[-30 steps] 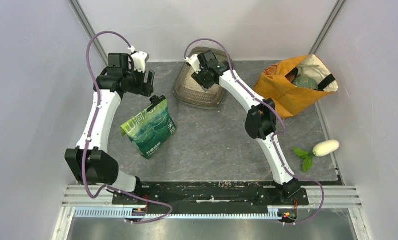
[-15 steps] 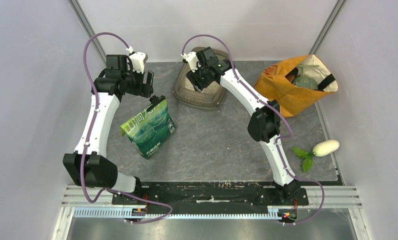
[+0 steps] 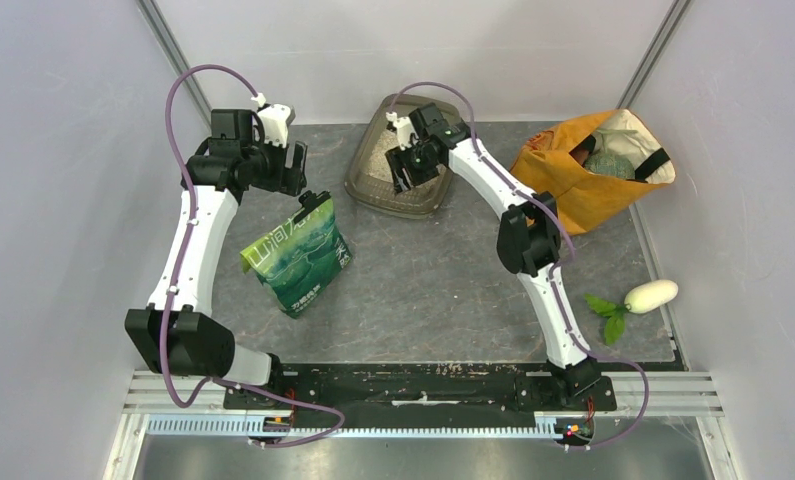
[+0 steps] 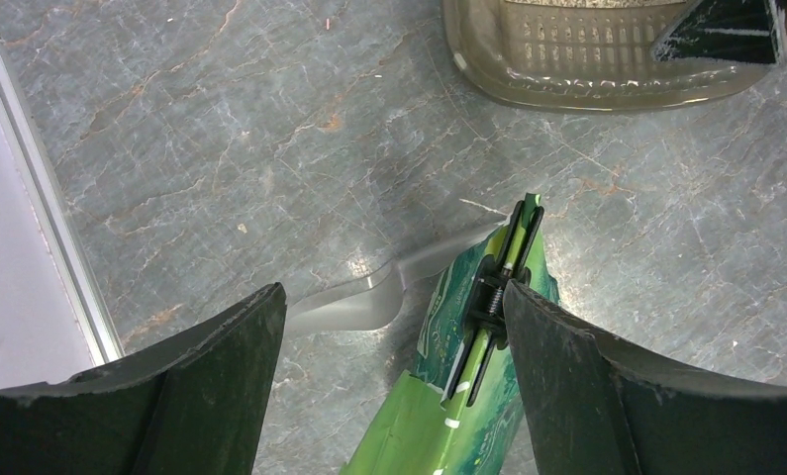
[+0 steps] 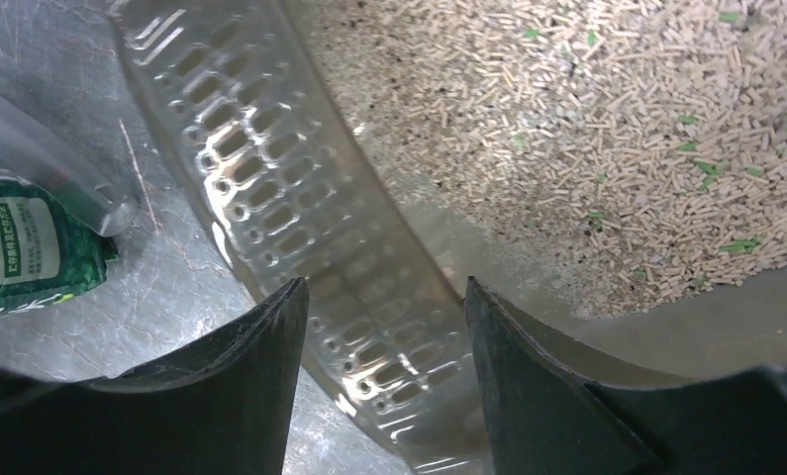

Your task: Fill the litter box with clean litter

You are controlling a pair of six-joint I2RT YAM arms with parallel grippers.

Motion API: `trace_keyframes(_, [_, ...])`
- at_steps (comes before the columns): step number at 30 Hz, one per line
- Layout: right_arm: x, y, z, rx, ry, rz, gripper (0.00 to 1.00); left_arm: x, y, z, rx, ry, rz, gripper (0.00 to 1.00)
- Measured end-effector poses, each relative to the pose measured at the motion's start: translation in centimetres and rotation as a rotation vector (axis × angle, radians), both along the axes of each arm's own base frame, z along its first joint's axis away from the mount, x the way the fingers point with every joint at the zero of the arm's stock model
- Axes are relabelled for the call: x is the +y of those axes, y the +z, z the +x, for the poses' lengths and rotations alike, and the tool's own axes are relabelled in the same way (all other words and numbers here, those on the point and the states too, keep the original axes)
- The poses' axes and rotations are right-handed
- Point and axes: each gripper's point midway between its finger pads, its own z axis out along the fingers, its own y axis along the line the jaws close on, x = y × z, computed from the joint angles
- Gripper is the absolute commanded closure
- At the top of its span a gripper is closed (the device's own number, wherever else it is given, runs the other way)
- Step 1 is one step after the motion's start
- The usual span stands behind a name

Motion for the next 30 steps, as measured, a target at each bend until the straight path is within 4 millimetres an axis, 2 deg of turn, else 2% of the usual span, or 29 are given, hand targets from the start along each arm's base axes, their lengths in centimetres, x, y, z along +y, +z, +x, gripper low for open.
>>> trace_keyframes(8, [-1.9, -1.7, 0.3, 0.127, -0.053, 0.094, 0.41, 0.0, 0.0, 0.0, 0.002, 0.0, 0.001, 0.12])
trace_keyframes(13, [-2.1, -2.0, -0.2, 0.122, -0.018, 0.107, 0.43, 0.0, 0.1, -0.1, 0.001, 0.0, 0.0, 0.12])
trace_keyframes(23, [-4.5, -2.2, -5.4, 0.186, 0.069, 0.056, 0.45, 0.0, 0.5, 0.0, -0.009, -0.001, -0.002, 0.12])
trace_keyframes(30, [-7.8, -2.5, -11.1, 0.251, 0.181, 0.002, 0.45, -0.1, 0.2, -0.4, 0.015, -0.006, -0.006, 0.1])
